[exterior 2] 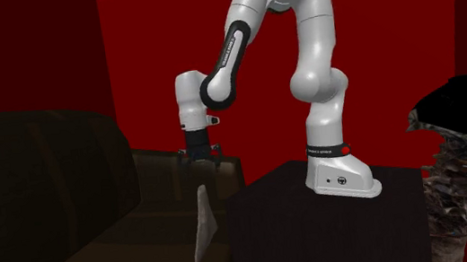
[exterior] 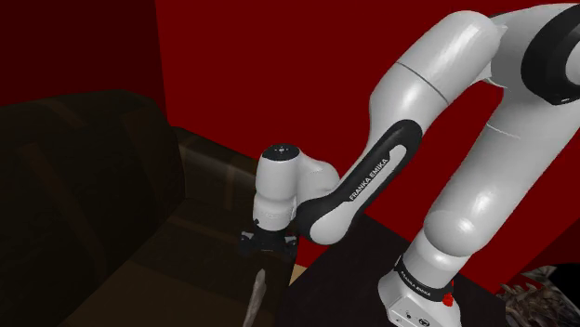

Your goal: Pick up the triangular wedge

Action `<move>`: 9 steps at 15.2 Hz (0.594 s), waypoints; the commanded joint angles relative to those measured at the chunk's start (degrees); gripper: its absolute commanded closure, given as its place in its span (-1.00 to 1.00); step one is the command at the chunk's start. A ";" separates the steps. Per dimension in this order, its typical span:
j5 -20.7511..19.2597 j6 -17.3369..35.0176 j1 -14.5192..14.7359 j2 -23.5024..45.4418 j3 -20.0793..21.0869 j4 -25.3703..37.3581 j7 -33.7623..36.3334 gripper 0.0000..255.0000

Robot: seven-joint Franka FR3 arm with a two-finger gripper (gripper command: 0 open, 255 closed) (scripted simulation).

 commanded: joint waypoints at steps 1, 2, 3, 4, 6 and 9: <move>-8.05 2.41 0.29 4.87 -1.30 0.79 7.50 -1.00; -10.38 3.07 0.96 6.15 -2.42 0.92 9.17 -1.00; -12.58 3.72 1.83 7.37 -3.73 1.08 10.76 -1.00; -14.79 4.32 2.63 8.57 -4.97 1.26 12.35 -1.00; -18.90 5.49 4.47 10.86 -7.65 1.70 15.32 -1.00; -21.82 6.39 6.12 12.55 -9.91 2.09 17.45 -1.00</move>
